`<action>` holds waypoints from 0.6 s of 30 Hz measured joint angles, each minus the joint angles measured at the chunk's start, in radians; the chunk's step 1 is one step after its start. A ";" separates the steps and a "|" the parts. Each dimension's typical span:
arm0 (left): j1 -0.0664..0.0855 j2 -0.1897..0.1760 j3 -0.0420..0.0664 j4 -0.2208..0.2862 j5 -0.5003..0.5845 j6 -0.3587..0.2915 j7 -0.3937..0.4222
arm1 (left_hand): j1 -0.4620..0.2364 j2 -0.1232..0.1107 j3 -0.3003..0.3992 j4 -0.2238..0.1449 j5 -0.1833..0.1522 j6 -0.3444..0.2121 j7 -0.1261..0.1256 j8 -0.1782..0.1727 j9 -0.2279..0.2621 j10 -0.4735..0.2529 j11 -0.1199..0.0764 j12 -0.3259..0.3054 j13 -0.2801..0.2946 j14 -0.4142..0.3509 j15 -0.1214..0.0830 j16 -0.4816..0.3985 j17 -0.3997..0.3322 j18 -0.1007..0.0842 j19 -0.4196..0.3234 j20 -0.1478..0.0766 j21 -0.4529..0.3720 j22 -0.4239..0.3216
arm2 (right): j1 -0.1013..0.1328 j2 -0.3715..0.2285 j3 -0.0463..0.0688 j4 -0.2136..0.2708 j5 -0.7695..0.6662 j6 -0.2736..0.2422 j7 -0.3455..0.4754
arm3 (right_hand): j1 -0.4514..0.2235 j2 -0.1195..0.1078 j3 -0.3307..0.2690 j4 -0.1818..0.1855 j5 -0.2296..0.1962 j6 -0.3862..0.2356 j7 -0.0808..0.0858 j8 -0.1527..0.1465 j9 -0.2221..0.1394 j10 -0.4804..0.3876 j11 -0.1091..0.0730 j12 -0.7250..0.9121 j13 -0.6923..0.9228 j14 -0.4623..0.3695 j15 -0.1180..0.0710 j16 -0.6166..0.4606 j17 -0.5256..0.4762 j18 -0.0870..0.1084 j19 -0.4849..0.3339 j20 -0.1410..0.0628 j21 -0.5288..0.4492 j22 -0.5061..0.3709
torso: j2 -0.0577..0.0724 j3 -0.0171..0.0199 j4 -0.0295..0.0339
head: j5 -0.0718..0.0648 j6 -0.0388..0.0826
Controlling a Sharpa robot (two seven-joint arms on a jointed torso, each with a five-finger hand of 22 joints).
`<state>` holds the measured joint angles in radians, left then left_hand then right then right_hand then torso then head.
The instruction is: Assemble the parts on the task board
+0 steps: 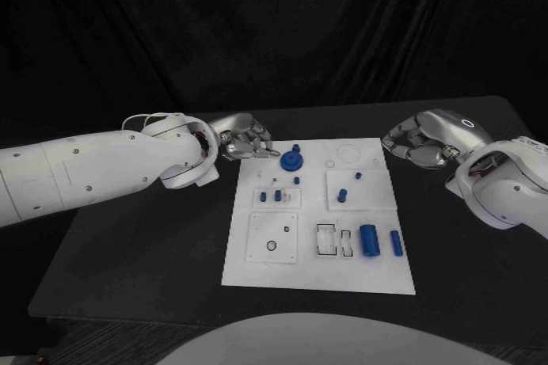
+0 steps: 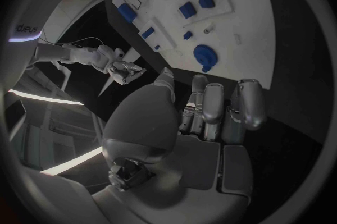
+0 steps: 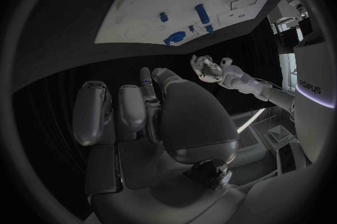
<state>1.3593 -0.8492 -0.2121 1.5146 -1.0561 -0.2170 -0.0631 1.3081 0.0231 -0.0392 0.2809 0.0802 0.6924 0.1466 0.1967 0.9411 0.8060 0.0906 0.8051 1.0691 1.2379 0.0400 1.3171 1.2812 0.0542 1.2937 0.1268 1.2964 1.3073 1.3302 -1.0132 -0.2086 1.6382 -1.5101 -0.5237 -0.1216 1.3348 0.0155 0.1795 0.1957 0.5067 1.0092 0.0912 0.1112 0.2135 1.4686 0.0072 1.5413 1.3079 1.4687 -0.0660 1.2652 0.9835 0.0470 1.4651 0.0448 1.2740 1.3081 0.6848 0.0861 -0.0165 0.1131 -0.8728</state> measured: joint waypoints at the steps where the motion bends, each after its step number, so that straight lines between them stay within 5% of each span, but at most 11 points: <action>1: 0.002 0.007 0.000 -0.009 -0.014 -0.014 0.037 | 0.023 -0.003 0.004 -0.004 0.009 -0.017 0.005 -0.028 -0.047 -0.087 0.014 -0.124 -0.076 -0.015 0.012 -0.017 -0.014 0.000 -0.010 0.006 -0.005 0.000 | 0.000 -0.001 0.000 0.002 0.000 -0.002 0.000 | 0.000 0.000 0.000 0.000 0.000 0.000 0.000 0.000 0.000 0.000 0.000 0.000 0.000 0.000 0.000 0.000 0.000 0.000 0.000 0.000 0.000 0.000 | 0.000 0.0000 0.0000 | -0.001 0.000; 3: 0.003 0.019 0.000 -0.023 -0.041 -0.034 0.093 | 0.078 -0.002 0.023 -0.023 0.037 -0.010 -0.004 -0.077 -0.161 -0.112 0.007 -0.277 -0.231 0.061 -0.003 0.023 0.002 0.000 0.072 0.010 0.074 0.000 | 0.000 -0.002 0.000 0.003 0.000 -0.005 0.002 | 0.000 0.000 0.000 0.000 0.000 0.000 0.000 0.000 0.000 0.000 0.000 0.000 0.000 0.000 0.000 0.000 0.000 0.000 0.000 0.000 0.000 0.000 | 0.000 0.0000 0.0000 | -0.002 0.000; 5: 0.003 0.034 -0.001 -0.042 -0.080 -0.055 0.152 | 0.139 -0.013 0.048 -0.041 0.052 0.012 -0.047 -0.113 -0.256 -0.108 -0.015 -0.377 -0.358 0.129 -0.037 0.054 0.022 0.000 0.131 -0.014 0.128 0.000 | 0.000 -0.002 0.000 0.005 0.000 -0.008 0.003 | 0.000 0.000 0.000 0.000 0.000 0.000 0.000 0.000 0.000 0.000 0.000 0.000 0.000 0.000 0.000 0.000 0.000 0.000 0.000 0.000 0.000 0.000 | 0.000 0.0000 -0.0001 | -0.004 0.000; 8: 0.003 0.060 -0.001 -0.073 -0.154 -0.079 0.219 | 0.198 -0.024 0.089 -0.061 0.052 0.025 -0.093 -0.131 -0.372 -0.135 -0.055 -0.479 -0.500 0.115 -0.066 0.007 -0.046 0.000 0.112 -0.041 0.093 0.001 | 0.000 -0.002 0.000 0.005 0.000 -0.011 0.006 | 0.000 0.000 0.000 0.000 0.000 0.000 0.000 0.000 0.000 0.000 0.000 0.000 0.000 0.000 0.000 0.000 0.000 0.000 0.000 0.000 0.000 0.000 | 0.000 0.0001 -0.0001 | -0.008 0.000; 15: -0.019 0.115 -0.001 -0.132 -0.355 -0.094 0.283 | 0.237 -0.054 0.135 -0.107 0.075 0.058 -0.143 -0.131 -0.498 -0.141 -0.087 -0.515 -0.628 0.093 -0.088 -0.033 -0.120 0.000 0.086 -0.048 0.038 0.001 | 0.000 0.001 0.000 0.005 0.000 -0.015 0.012 | 0.000 0.000 0.000 0.000 0.000 0.000 0.000 0.000 0.001 0.000 0.000 0.000 0.000 0.000 0.000 0.000 0.000 0.000 0.000 0.000 0.000 0.000 | 0.002 0.0002 -0.0012 | -0.008 0.000; 18: -0.028 0.135 -0.001 -0.151 -0.425 -0.093 0.289 | 0.237 -0.054 0.139 -0.111 0.075 0.080 -0.135 -0.127 -0.520 -0.126 -0.092 -0.511 -0.650 0.093 -0.088 -0.033 -0.126 0.000 0.086 -0.048 0.038 0.001 | 0.000 0.001 0.000 0.005 0.000 -0.015 0.014 | 0.000 0.000 0.000 0.000 0.000 0.000 0.000 0.000 0.001 0.000 0.000 0.000 0.000 0.000 0.000 0.000 0.000 0.000 0.000 0.000 0.000 0.000 | 0.005 -0.0008 -0.0020 | -0.008 0.000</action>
<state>1.3311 -0.7144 -0.2132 1.3632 -1.4808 -0.3095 0.2260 1.5449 -0.0312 0.1001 0.1695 0.1550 0.7725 0.0114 0.0696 0.4215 0.6804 -0.0019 0.2942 0.4188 1.3312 -0.0482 1.2838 1.1556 0.0540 1.3798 0.0784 1.3341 1.3080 1.3302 -1.0125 -0.2085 1.6427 -1.5101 -0.5389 -0.1077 1.3347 0.0155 0.1794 0.1958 0.5067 1.0092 0.0912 0.1112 0.2142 1.4686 0.0072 1.5413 1.3077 1.4687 -0.0660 1.2655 0.9836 0.0470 1.4651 0.0448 1.2740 1.3078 0.6896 0.0853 -0.0185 0.1055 -0.8728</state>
